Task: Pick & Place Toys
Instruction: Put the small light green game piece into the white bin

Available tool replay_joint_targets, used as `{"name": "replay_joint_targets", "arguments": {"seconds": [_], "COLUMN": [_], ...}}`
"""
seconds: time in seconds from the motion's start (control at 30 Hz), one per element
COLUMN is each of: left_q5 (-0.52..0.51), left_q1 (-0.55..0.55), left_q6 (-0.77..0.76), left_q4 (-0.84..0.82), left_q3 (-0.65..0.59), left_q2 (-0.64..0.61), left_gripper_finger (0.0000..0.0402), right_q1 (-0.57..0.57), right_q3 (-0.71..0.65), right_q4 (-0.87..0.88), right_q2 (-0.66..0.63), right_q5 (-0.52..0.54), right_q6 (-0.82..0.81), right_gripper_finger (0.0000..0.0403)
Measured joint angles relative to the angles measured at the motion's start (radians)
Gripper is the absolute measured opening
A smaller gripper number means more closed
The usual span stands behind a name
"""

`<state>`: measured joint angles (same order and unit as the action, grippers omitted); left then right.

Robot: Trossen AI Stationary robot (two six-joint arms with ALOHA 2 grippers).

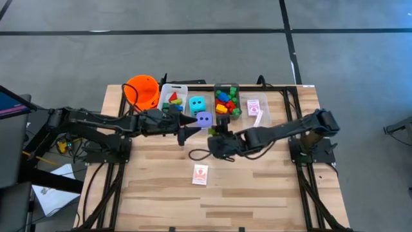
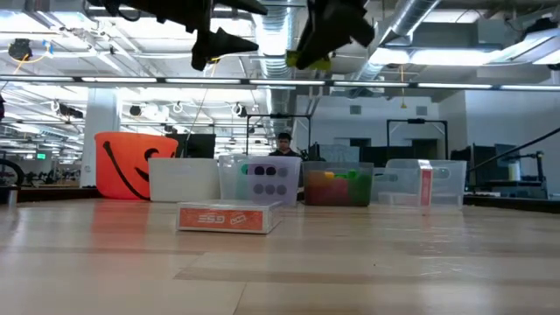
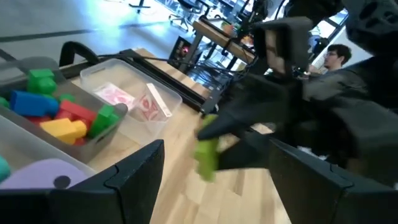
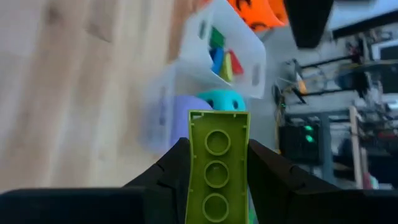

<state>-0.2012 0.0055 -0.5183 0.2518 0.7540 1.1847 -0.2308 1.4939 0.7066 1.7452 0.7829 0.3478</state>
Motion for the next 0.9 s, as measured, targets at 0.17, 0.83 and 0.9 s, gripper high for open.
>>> {"name": "replay_joint_targets", "arguments": {"seconds": [0.17, 0.83, 0.9], "left_q5": [0.001, -0.072, -0.077], "left_q1": [-0.006, -0.007, -0.007], "left_q6": [-0.014, -0.078, -0.079], "left_q4": [-0.005, -0.049, -0.047], "left_q3": [0.0, 0.001, 0.001], "left_q2": [0.0, 0.031, 0.032], "left_gripper_finger": [0.0273, 0.0273, 0.0273], "right_q1": [0.034, 0.025, 0.026], "right_q3": [0.0, -0.001, -0.001], "right_q4": [-0.037, -0.339, -0.337], "right_q2": [0.002, -0.009, -0.009], "right_q5": [0.005, -0.056, -0.057], "right_q6": [0.004, 0.213, 0.205], "right_gripper_finger": [0.0118, 0.0118, 0.0118]}}
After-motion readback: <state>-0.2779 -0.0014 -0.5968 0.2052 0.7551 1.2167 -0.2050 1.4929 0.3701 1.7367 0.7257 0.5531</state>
